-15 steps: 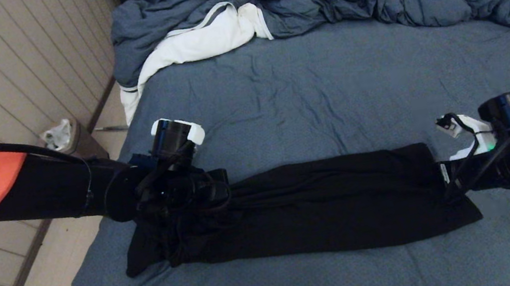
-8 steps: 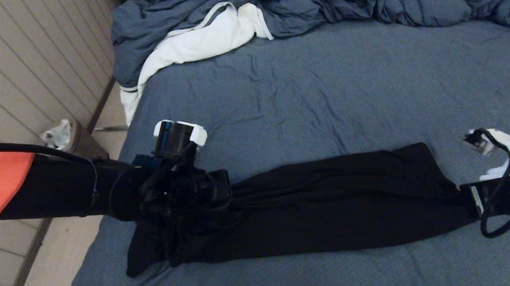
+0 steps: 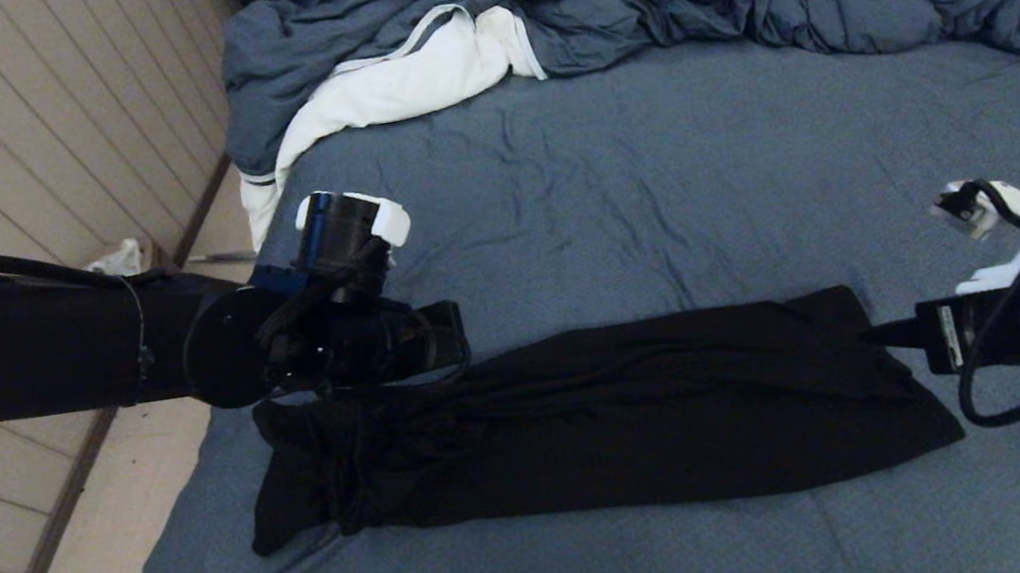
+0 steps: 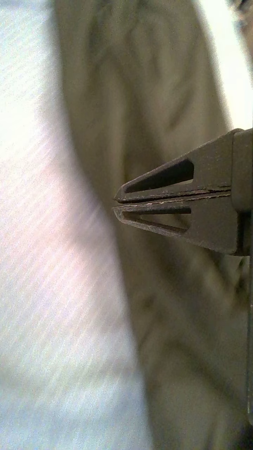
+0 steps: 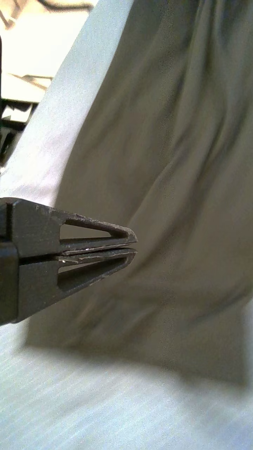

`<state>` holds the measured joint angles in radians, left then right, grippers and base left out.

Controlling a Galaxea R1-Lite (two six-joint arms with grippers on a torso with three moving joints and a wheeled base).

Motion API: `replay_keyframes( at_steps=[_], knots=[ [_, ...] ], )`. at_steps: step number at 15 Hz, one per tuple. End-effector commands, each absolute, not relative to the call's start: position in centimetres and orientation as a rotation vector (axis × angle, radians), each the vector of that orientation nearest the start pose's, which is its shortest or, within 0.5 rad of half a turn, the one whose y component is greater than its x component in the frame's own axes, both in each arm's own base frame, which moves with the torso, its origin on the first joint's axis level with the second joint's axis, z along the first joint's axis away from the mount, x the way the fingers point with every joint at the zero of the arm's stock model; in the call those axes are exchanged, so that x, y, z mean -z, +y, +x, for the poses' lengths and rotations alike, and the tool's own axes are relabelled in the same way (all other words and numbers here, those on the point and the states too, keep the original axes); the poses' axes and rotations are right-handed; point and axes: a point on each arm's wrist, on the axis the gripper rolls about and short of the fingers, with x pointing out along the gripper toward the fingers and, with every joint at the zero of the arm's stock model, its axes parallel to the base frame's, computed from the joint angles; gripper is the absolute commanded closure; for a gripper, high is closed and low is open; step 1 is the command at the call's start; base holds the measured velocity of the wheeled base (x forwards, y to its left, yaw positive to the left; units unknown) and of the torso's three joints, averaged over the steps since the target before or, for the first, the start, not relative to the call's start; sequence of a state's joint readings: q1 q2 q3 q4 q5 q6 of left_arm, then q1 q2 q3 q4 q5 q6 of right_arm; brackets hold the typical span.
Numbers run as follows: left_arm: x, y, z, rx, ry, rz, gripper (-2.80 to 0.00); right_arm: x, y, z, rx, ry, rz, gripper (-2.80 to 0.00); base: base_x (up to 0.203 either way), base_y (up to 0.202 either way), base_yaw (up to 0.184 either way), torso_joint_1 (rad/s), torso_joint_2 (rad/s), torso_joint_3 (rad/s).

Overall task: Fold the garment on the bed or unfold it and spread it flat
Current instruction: Fold the black T-shirt

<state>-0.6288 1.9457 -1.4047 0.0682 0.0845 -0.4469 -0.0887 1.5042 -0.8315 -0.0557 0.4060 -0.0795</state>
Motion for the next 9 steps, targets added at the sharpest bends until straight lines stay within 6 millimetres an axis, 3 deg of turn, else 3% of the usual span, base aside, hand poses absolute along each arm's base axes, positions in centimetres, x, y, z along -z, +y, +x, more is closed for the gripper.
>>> replay_keyframes(
  at_steps=[1, 6, 9],
  knots=[
    [-19.1, -23.8, 29.8, 0.423, 0.714, -0.203, 0.0, -19.3, 1.1, 26.9, -0.414, 0.595, 0.082, 0.0, 0.0, 0.0, 0.0, 0.0, 0.0, 0.0],
    [-17.5, -24.7, 29.6, 0.42, 0.772, -0.211, 0.0, -18.3, 8.1, 31.8, -0.587, 0.65, 0.114, 0.0, 0.0, 0.0, 0.0, 0.0, 0.0, 0.0],
    [-16.5, -24.7, 30.0, 0.424, 0.778, -0.222, 0.0, -17.1, 11.7, 32.4, -0.675, 0.69, 0.096, 0.0, 0.0, 0.0, 0.0, 0.0, 0.0, 0.0]
  ],
)
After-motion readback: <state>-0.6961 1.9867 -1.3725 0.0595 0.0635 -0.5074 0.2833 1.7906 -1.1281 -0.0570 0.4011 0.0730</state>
